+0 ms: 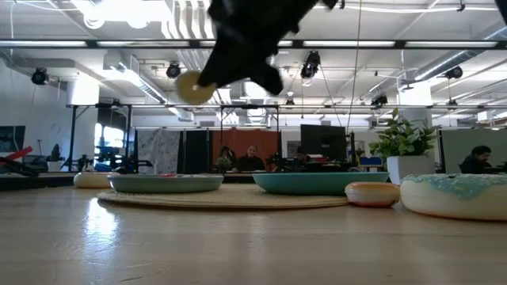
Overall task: Pick & Place donuts
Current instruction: Put the small yellow donut on the light blue plate
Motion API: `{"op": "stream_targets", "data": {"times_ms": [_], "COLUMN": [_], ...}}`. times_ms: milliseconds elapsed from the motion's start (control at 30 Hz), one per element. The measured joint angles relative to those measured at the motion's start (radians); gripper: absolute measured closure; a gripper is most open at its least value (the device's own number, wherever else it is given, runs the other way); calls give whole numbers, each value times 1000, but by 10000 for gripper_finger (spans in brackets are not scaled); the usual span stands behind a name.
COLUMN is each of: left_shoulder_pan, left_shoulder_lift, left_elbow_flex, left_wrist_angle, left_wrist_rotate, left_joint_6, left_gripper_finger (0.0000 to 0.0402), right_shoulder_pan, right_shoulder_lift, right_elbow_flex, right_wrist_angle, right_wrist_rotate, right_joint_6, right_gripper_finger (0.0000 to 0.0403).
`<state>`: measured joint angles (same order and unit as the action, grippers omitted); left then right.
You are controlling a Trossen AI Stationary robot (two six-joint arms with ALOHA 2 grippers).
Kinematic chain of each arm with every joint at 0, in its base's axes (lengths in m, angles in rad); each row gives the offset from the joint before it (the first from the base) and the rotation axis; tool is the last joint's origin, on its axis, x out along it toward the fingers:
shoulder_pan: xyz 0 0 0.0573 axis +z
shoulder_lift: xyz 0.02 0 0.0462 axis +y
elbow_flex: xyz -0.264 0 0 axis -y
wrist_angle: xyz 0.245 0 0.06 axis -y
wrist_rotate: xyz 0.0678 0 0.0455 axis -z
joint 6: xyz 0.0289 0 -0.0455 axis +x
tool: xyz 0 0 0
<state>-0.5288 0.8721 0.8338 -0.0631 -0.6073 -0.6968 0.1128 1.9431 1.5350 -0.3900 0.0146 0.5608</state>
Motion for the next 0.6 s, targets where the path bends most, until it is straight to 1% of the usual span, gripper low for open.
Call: {"op": "stream_targets", "data": {"times_ms": [100, 200, 333, 467, 600], "left_shoulder_pan": [-72, -123, -144, -144, -144], "left_shoulder_lift": [-46, -84, -116, -152, -194], "left_elbow_flex": [6, 6, 6, 6, 5], "left_wrist_angle": [2, 1, 0, -1, -24], "left_wrist_rotate": [-83, -123, -137, -138, -139], "left_joint_6": [52, 96, 149, 217, 295], "left_gripper_finger": [314, 314, 314, 314, 314], "right_shoulder_pan": [-46, -77, -112, -159, -183], "right_shoulder_lift": [81, 162, 269, 376, 450], "right_elbow_flex": [39, 102, 202, 305, 416], "right_wrist_angle": [38, 35, 26, 17, -45], "right_wrist_rotate": [-58, -63, -76, -98, -114], "right_joint_6": [40, 44, 107, 221, 285], "right_gripper_finger": [385, 385, 385, 385, 385]}}
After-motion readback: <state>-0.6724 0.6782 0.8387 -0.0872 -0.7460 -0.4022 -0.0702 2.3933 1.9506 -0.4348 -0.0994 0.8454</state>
